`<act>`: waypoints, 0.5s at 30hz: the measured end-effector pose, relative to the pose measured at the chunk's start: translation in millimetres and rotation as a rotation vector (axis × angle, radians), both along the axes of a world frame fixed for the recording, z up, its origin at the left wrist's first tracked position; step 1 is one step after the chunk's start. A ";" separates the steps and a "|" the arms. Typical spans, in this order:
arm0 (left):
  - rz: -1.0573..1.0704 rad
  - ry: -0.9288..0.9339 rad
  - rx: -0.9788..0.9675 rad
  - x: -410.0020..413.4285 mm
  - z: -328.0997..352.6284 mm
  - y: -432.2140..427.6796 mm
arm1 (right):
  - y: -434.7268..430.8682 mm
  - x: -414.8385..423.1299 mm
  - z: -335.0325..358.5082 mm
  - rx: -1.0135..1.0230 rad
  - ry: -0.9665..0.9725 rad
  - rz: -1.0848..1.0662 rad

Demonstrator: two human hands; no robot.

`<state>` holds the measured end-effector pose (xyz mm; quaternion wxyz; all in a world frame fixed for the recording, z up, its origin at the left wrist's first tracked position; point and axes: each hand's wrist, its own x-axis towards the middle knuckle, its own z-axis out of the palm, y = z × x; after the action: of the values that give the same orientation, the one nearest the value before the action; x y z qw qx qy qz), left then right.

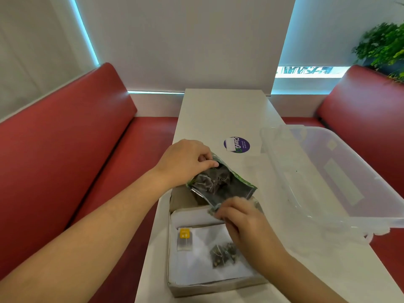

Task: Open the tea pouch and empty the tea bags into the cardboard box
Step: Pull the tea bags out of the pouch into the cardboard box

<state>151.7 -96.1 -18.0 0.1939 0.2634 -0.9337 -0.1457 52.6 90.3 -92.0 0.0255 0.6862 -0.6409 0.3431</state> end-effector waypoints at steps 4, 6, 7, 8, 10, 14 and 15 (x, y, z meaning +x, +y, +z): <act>-0.004 0.011 0.022 0.4 0.6 0.8 | 18.4 6.1 -17.1 0.136 0.087 0.084; 0.000 0.014 0.027 2.4 0.5 1.1 | 13.4 2.3 -12.7 0.106 0.081 0.052; 0.000 0.014 0.024 3.6 0.5 1.4 | 8.1 1.2 -7.3 0.065 0.056 0.037; -0.002 0.013 0.020 4.5 0.5 1.9 | 0.5 0.1 -2.1 0.017 0.030 0.017; -0.009 0.007 0.022 5.1 0.6 2.6 | -22.1 -3.8 3.1 -0.015 0.005 -0.046; -0.019 0.006 0.041 4.4 1.0 2.7 | -89.8 -20.0 -16.6 0.343 0.129 -0.132; -0.018 0.008 0.046 4.0 1.5 2.7 | -104.2 -23.2 -22.2 0.455 0.167 -0.133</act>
<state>155.7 -93.5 -16.6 0.1903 0.2587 -0.9316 -0.1701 29.4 -13.9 -114.2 -0.0542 0.6567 -0.7410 0.1294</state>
